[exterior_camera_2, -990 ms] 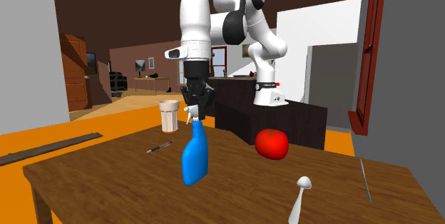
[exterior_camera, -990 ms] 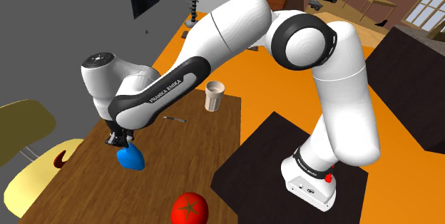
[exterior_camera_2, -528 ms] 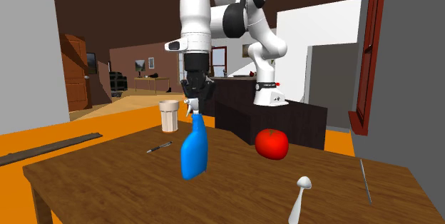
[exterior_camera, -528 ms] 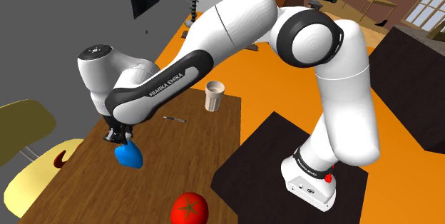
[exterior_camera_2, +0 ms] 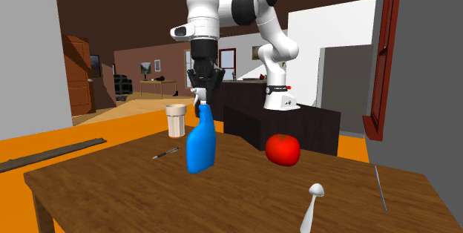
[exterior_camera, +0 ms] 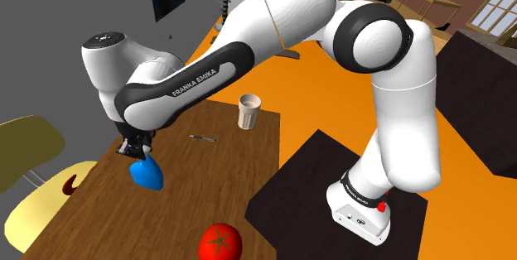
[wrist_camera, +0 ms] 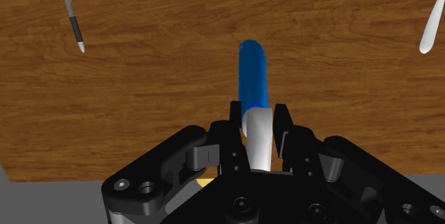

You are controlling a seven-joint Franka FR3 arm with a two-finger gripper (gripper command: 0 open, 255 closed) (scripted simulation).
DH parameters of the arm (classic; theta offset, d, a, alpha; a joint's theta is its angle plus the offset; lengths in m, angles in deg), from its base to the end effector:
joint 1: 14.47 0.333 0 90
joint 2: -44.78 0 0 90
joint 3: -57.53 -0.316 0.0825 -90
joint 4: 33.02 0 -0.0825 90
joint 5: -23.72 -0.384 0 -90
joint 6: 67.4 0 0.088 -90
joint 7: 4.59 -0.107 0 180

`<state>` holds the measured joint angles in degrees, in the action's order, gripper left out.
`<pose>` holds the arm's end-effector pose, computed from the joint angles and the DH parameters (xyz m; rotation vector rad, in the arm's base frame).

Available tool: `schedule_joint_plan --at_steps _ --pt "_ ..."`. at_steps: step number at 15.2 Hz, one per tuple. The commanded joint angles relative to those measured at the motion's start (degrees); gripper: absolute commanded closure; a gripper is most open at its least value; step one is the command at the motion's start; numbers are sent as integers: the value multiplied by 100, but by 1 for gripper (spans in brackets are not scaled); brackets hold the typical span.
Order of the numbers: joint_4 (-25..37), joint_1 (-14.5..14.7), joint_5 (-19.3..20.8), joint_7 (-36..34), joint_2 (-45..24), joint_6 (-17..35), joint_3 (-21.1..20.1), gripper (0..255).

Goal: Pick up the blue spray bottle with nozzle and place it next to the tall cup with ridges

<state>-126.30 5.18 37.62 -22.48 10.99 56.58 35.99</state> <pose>0.5421 0.4185 0.2948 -3.0473 -0.7563 0.0132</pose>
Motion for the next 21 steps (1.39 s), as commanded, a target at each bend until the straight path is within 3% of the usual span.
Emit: schedule_joint_plan --at_steps 1,21 --pt "57 -10 -36 21 77 -132 -24 255" --pt "759 -63 -307 189 654 -1372 -182 255"
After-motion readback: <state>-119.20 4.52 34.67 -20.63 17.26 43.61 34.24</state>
